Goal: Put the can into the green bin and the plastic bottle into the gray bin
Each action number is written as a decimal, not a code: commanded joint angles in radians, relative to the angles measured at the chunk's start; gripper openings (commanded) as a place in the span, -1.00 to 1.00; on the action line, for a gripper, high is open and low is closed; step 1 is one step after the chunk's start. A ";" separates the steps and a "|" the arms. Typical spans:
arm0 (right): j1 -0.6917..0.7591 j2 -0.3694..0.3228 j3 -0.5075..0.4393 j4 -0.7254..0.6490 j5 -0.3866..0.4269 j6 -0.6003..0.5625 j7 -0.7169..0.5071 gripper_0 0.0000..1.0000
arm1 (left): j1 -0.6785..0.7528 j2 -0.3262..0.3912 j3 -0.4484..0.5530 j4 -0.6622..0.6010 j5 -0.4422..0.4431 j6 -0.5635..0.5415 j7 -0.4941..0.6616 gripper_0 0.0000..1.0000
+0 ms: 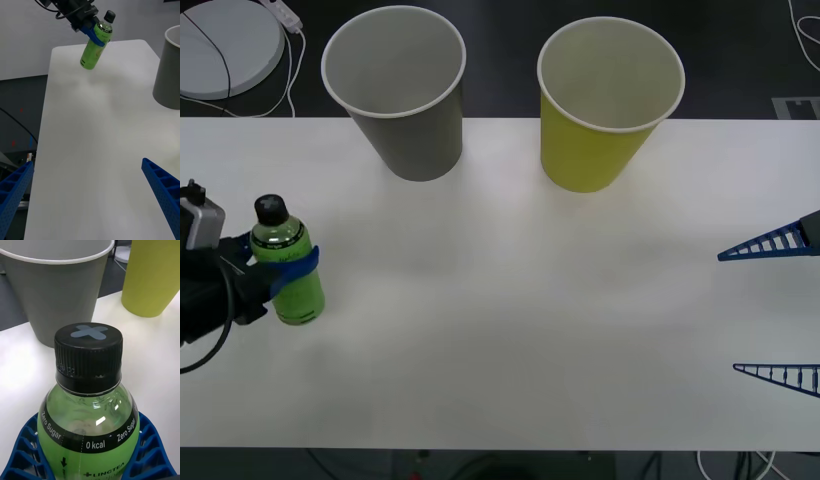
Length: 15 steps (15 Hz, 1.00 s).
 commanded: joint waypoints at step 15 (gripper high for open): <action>0.000 0.000 0.000 0.000 0.000 0.000 0.000 1.00 | -0.138 0.051 0.313 -0.105 -0.115 -0.429 0.351 -1.00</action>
